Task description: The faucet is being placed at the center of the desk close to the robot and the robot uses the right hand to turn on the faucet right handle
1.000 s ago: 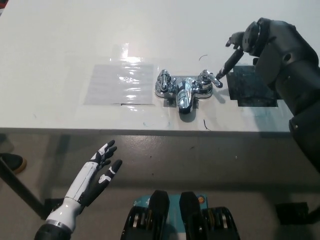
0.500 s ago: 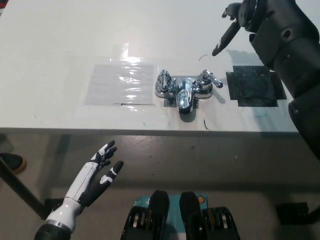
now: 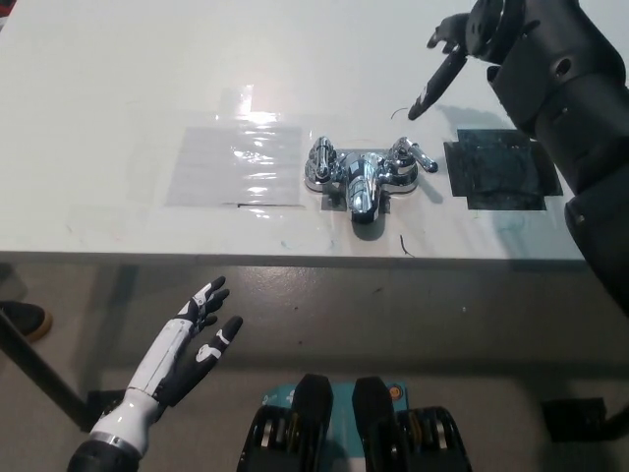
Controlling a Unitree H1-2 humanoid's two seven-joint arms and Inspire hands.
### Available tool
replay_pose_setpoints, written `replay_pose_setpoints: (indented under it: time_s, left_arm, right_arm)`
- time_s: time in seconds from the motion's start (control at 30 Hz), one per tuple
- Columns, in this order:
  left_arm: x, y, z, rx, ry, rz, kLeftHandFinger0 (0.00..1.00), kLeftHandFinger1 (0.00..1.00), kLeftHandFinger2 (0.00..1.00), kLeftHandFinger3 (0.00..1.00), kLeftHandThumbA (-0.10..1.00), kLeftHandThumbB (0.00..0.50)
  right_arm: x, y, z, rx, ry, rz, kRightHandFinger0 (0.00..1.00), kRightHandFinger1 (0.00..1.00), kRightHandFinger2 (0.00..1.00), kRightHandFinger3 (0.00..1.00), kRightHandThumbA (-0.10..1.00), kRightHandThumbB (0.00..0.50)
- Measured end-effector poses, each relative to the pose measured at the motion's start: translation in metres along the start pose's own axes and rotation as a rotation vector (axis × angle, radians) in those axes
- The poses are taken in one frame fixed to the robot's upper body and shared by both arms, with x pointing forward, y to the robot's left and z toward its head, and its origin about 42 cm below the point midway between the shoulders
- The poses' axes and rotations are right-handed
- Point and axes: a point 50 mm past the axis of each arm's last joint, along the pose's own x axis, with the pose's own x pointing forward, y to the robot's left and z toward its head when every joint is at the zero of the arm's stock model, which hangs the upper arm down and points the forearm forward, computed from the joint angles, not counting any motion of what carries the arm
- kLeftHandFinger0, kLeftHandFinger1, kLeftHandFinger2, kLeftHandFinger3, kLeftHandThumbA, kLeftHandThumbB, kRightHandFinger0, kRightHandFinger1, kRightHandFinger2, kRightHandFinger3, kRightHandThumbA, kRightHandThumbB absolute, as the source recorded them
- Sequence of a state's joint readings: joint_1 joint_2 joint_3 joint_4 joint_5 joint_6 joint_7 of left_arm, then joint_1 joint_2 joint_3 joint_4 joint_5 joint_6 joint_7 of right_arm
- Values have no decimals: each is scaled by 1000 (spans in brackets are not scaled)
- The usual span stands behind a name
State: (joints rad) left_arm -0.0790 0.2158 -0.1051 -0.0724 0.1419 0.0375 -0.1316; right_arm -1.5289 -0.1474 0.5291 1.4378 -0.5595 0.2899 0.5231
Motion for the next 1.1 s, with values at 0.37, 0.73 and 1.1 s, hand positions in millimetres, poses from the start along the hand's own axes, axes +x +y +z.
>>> replay_pose_setpoints:
  time_s: [0.37, 0.73, 1.1]
  left_arm:
    - [0, 0, 0, 0, 1, 0, 1000, 1000, 1000, 1000, 828, 402]
    - [0, 0, 0, -1, 1, 0, 1000, 1000, 1000, 1000, 848, 414]
    - [0, 1, 0, 1, 1, 0, 1000, 1000, 1000, 1000, 841, 401]
  right_arm:
    - [0, 8, 9, -21, -55, 78, 1000, 1000, 1000, 1000, 1000, 332]
    - [6, 20, 2, -57, -10, 144, 1000, 1000, 1000, 1000, 1000, 353]
    - [14, 40, -3, -86, 38, 180, 1000, 1000, 1000, 1000, 1000, 412]
